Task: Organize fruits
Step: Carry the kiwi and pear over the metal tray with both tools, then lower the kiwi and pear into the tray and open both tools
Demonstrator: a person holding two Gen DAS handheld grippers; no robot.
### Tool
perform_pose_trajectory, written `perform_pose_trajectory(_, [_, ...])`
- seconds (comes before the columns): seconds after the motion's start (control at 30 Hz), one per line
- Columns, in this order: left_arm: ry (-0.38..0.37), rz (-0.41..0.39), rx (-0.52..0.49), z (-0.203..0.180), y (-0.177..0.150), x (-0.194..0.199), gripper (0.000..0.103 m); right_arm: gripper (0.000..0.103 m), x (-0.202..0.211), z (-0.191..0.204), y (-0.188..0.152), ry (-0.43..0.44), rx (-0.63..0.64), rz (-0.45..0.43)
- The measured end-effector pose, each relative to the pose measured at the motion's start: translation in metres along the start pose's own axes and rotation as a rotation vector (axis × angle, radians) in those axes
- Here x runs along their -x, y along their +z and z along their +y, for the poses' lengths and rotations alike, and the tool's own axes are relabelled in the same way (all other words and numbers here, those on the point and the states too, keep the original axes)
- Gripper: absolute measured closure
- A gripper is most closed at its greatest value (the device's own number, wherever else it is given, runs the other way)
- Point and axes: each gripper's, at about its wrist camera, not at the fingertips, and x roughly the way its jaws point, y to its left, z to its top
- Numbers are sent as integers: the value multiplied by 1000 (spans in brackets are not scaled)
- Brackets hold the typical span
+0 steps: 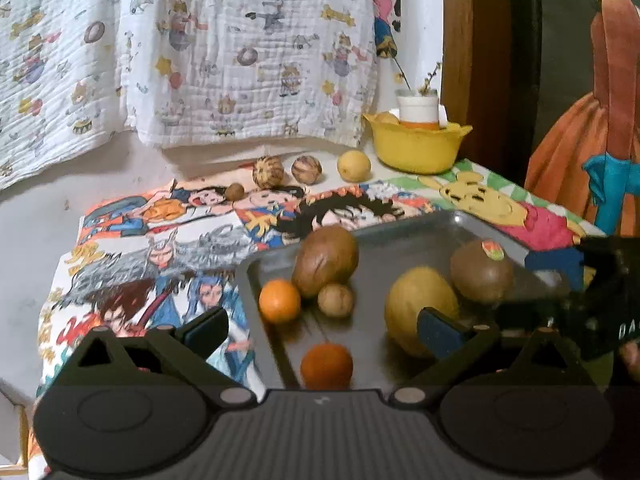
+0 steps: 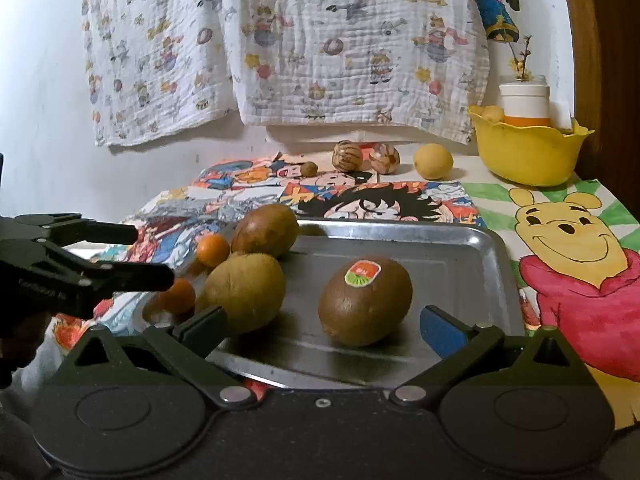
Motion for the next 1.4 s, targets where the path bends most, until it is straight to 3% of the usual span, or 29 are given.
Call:
perform_pose_trajectory(0.2, [14, 35, -15, 5, -12, 9, 1, 1, 7, 4, 0, -31, 44, 12])
perform_pose_trajectory(0.5, [104, 103, -31, 28, -16, 10, 1, 1, 6, 7, 6, -80, 103, 4])
perform_pose_trajectory(1.1, [157, 112, 22, 57, -2, 0, 1, 1, -18, 5, 23, -41, 128, 5])
perform_pose_trajectory(1.4, [161, 116, 19, 70, 20, -28, 1, 1, -34, -20, 53, 5, 53, -25])
